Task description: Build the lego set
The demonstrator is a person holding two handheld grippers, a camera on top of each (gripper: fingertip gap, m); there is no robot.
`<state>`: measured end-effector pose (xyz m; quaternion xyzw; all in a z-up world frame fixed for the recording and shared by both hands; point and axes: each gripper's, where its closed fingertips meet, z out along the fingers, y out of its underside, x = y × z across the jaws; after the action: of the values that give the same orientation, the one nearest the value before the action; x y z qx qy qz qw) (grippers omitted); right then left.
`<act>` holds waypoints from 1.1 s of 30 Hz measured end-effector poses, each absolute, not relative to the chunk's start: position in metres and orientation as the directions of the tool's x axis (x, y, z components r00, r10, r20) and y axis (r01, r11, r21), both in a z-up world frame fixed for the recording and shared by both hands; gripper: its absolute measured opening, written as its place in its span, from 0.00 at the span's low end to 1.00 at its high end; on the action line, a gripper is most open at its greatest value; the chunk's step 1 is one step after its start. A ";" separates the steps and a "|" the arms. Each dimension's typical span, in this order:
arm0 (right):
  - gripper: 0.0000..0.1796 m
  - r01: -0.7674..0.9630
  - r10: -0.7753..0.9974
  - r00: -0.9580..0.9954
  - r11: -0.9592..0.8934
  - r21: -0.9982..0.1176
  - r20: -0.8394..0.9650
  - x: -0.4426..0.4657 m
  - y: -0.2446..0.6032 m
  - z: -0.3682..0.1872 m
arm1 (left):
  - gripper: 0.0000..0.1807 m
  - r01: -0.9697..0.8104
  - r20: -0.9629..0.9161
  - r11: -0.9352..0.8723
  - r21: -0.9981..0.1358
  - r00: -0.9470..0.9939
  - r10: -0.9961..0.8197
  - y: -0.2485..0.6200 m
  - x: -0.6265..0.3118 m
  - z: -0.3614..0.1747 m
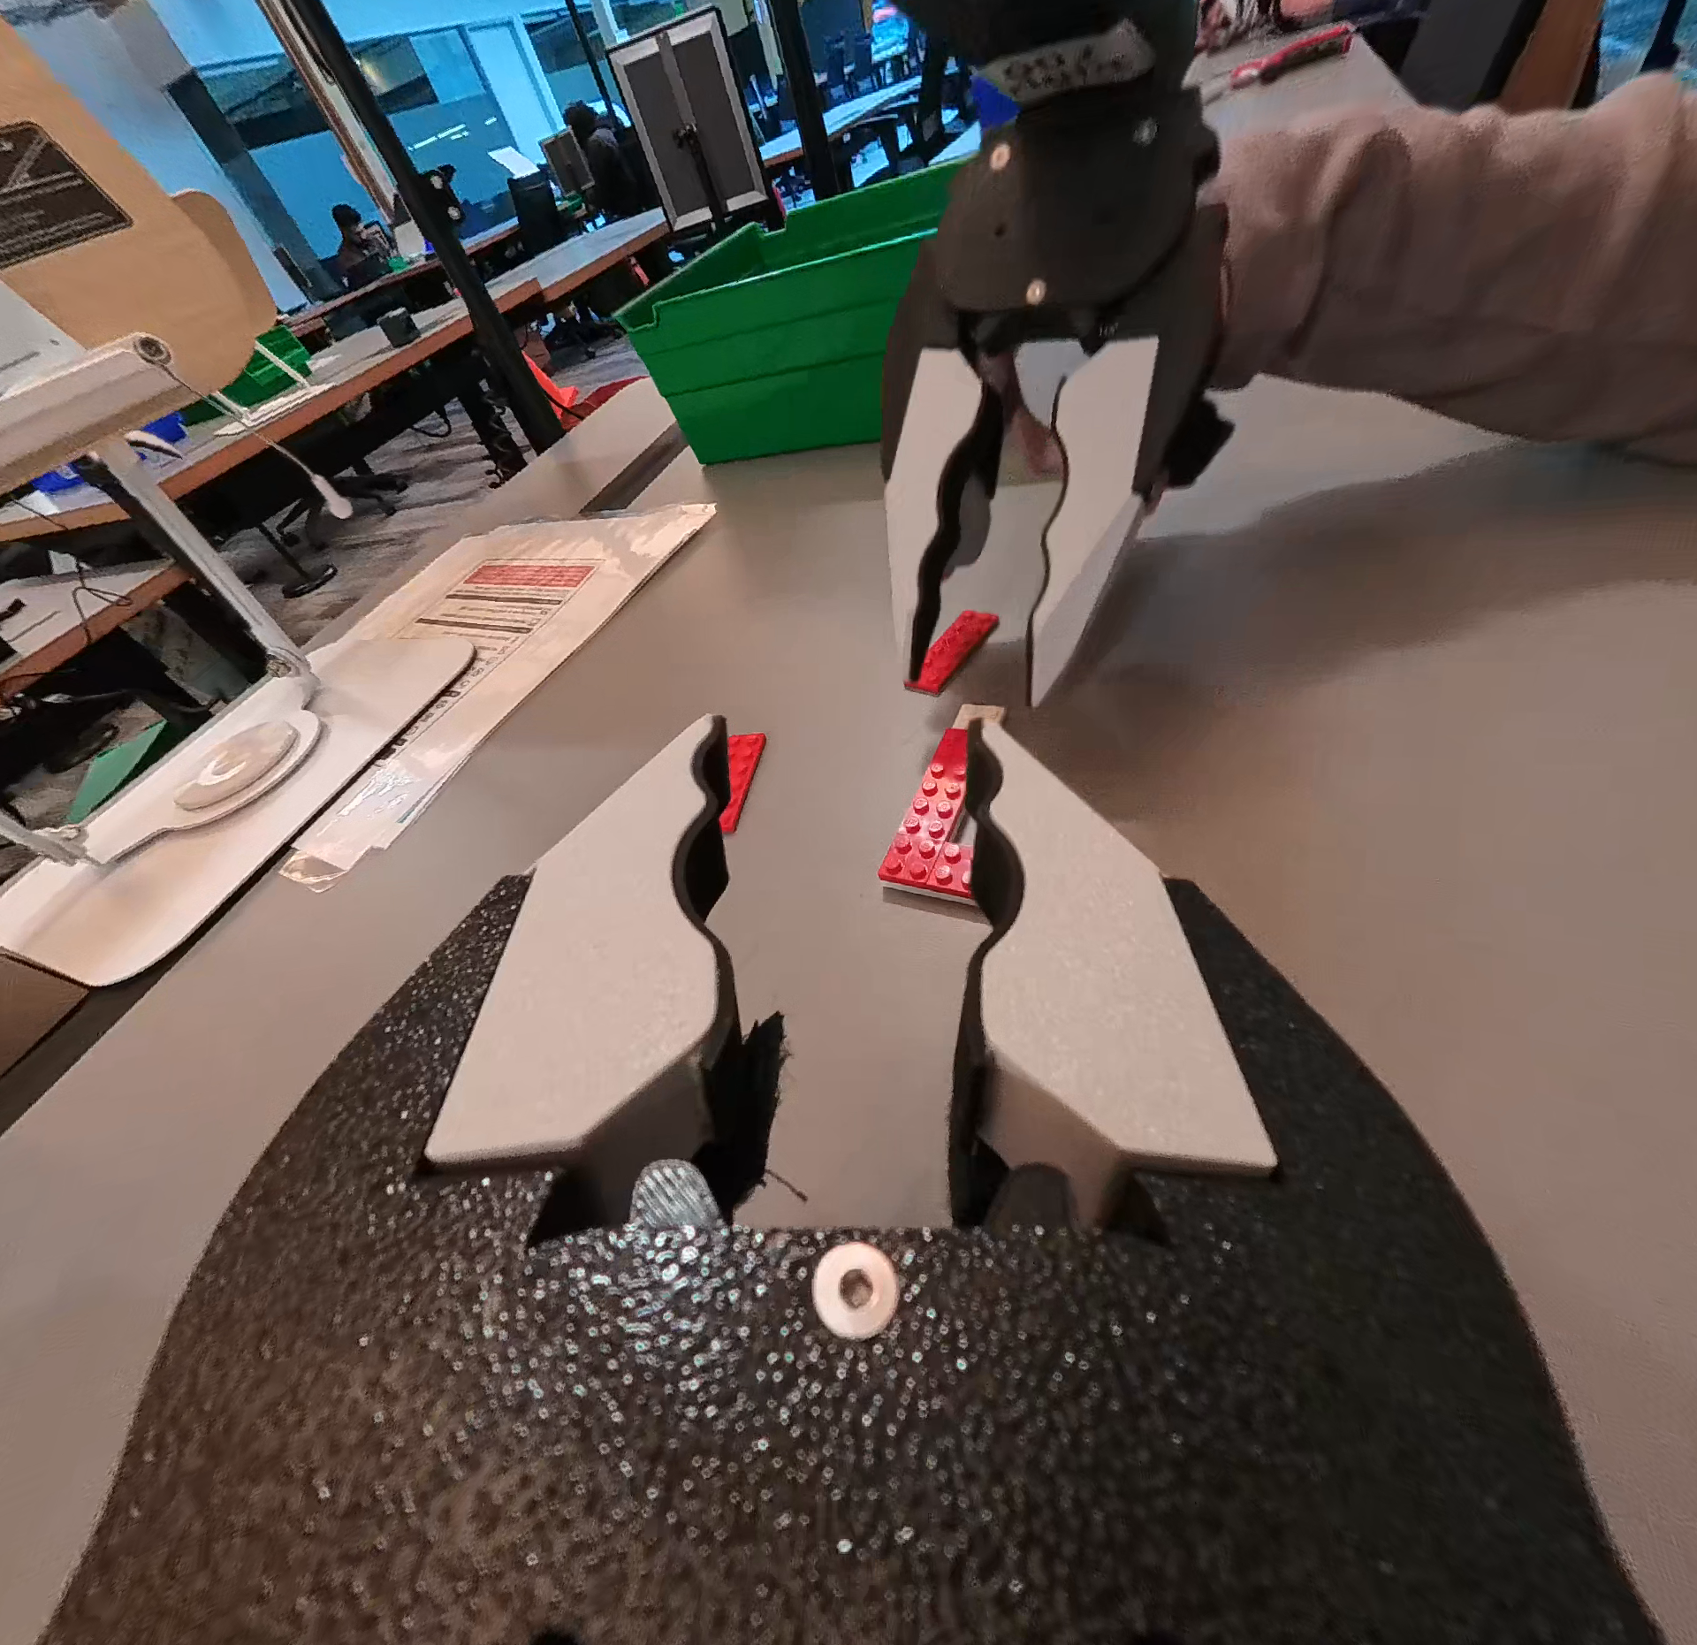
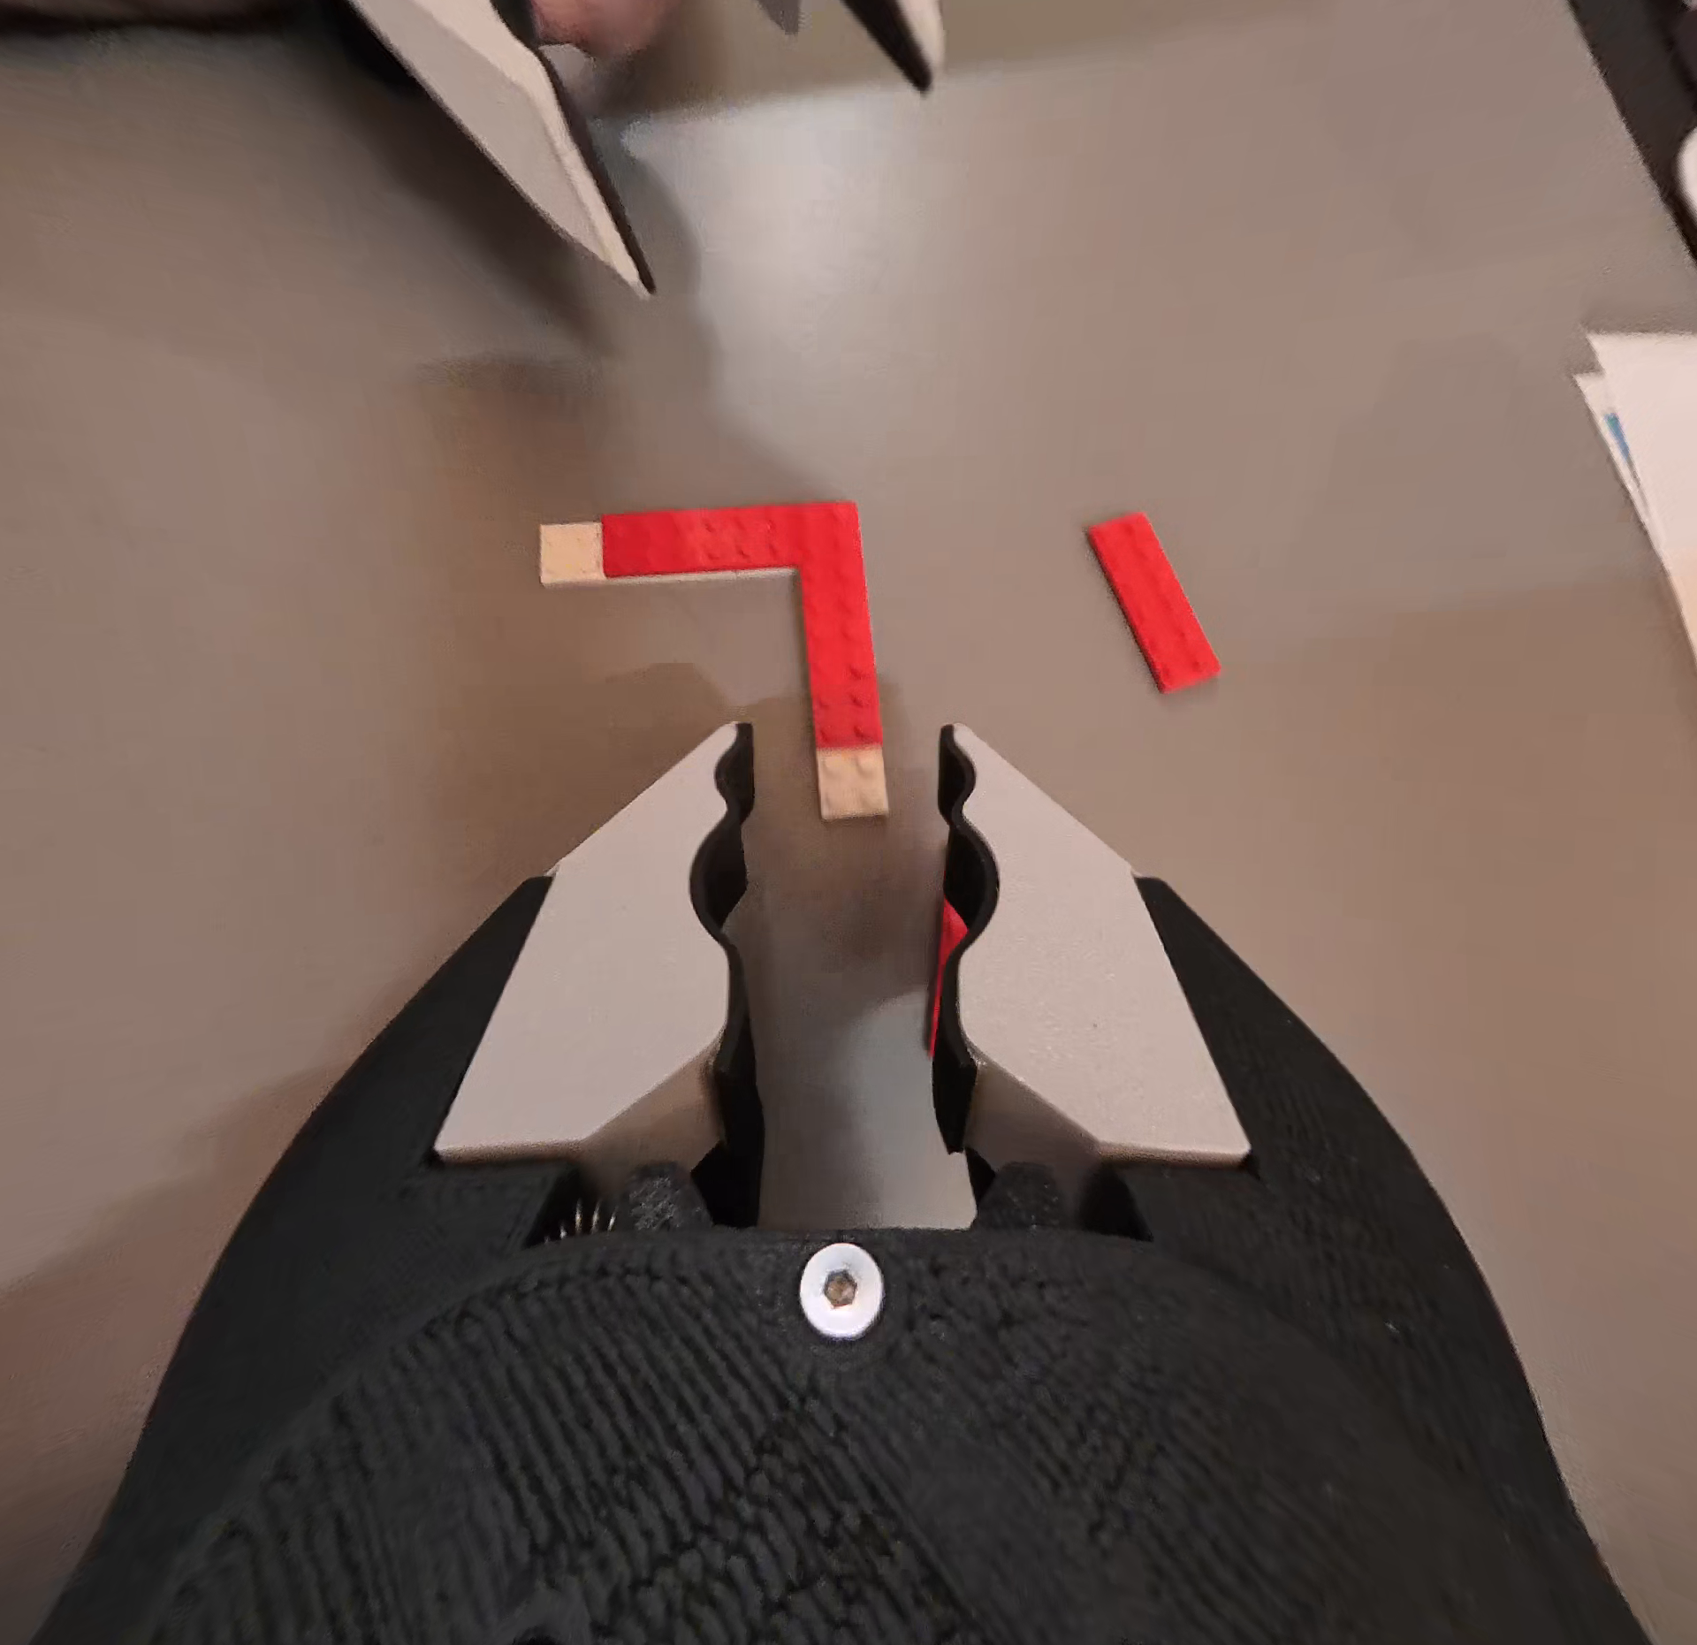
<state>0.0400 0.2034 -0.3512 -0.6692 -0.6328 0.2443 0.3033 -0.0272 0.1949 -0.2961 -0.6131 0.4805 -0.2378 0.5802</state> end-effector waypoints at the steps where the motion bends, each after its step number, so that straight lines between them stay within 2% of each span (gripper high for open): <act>1: 0.21 0.701 0.996 0.060 0.004 -0.713 0.065 0.033 0.202 -0.354 | 0.27 -0.308 -0.261 0.132 -0.942 0.426 -0.866 0.195 -0.028 -0.296; 14: 0.08 0.733 0.999 0.006 0.023 -0.679 0.040 0.012 0.199 -0.372 | 0.27 -0.277 -0.222 0.109 -0.955 0.418 -0.881 0.192 -0.029 -0.292; 18: 0.08 0.728 1.000 0.009 0.010 -0.685 0.023 0.012 0.199 -0.372 | 0.28 -0.333 -0.314 0.185 -0.925 0.391 -0.865 0.189 -0.030 -0.295; 20: 0.08 0.707 1.000 0.007 -0.011 -0.708 -0.009 0.012 0.197 -0.366 | 0.28 -0.417 -0.450 0.290 -0.861 0.359 -0.818 0.188 -0.033 -0.297; 23: 0.08 0.662 0.999 0.002 -0.039 -0.749 -0.050 0.013 0.195 -0.350 | 0.36 -0.552 -0.605 0.389 -0.737 0.282 -0.745 0.187 -0.036 -0.309; 25: 0.08 0.635 0.997 -0.005 -0.052 -0.771 -0.071 0.014 0.194 -0.337 | 0.47 -0.629 -0.694 0.439 -0.641 0.232 -0.681 0.190 -0.037 -0.316; 30: 0.08 0.588 0.993 -0.048 -0.055 -0.807 -0.103 0.010 0.184 -0.315 | 0.42 -0.692 -0.880 0.600 -0.402 0.112 -0.462 0.184 -0.019 -0.316; 33: 0.08 0.580 0.991 -0.081 -0.042 -0.814 -0.109 0.005 0.176 -0.310 | 0.29 -0.689 -0.917 0.641 -0.340 0.092 -0.387 0.180 -0.014 -0.313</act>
<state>0.0054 0.1758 -0.3096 -0.6188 -0.6345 0.3716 0.2764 -0.0139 0.1803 -0.3134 -0.4059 0.6627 0.1220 0.6175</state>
